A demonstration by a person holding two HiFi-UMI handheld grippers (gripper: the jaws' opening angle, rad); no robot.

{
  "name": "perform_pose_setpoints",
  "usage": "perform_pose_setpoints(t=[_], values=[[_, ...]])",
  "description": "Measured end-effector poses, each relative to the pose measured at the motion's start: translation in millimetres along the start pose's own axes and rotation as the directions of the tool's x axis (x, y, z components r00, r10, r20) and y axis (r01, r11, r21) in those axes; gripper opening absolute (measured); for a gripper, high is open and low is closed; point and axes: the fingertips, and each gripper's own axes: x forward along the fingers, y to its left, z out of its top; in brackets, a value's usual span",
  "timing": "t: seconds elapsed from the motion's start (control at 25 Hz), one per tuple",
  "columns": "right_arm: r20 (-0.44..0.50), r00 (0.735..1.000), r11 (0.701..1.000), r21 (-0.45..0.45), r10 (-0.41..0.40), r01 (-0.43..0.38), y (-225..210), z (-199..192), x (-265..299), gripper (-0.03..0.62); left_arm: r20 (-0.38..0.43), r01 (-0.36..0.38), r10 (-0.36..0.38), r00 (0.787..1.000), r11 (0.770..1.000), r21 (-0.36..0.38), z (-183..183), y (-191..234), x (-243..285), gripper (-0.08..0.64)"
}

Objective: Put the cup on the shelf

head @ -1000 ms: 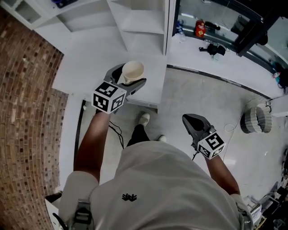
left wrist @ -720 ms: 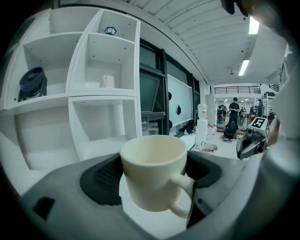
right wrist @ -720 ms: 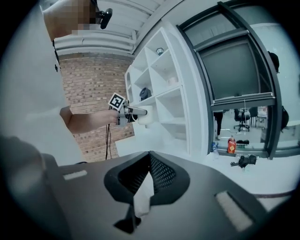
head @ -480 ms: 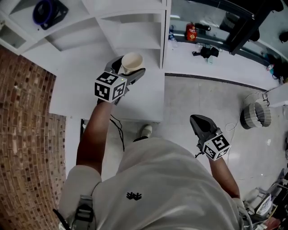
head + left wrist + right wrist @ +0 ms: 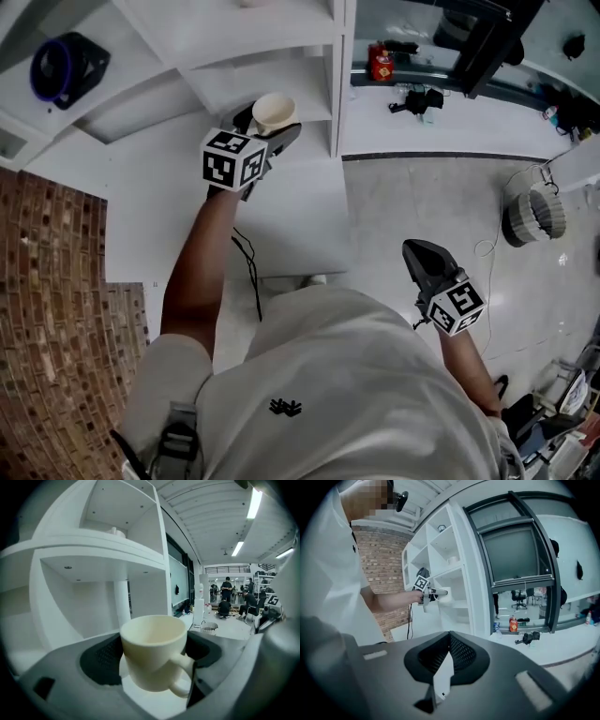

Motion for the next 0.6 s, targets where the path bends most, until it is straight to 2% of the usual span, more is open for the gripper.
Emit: perform_pose_setpoints(t=[0.36, 0.6], values=[[-0.003, 0.989, 0.987, 0.065, -0.146, 0.146, -5.9, -6.1, 11.1, 0.011, 0.018, -0.002, 0.002, 1.0, 1.0, -0.001, 7.0, 53.6, 51.5, 0.41], [-0.023, 0.978, 0.974, 0.094, -0.206, 0.208, -0.9, -10.8, 12.9, 0.011, 0.016, -0.009, 0.009, 1.0, 1.0, -0.025, 1.9, 78.9, 79.4, 0.41]])
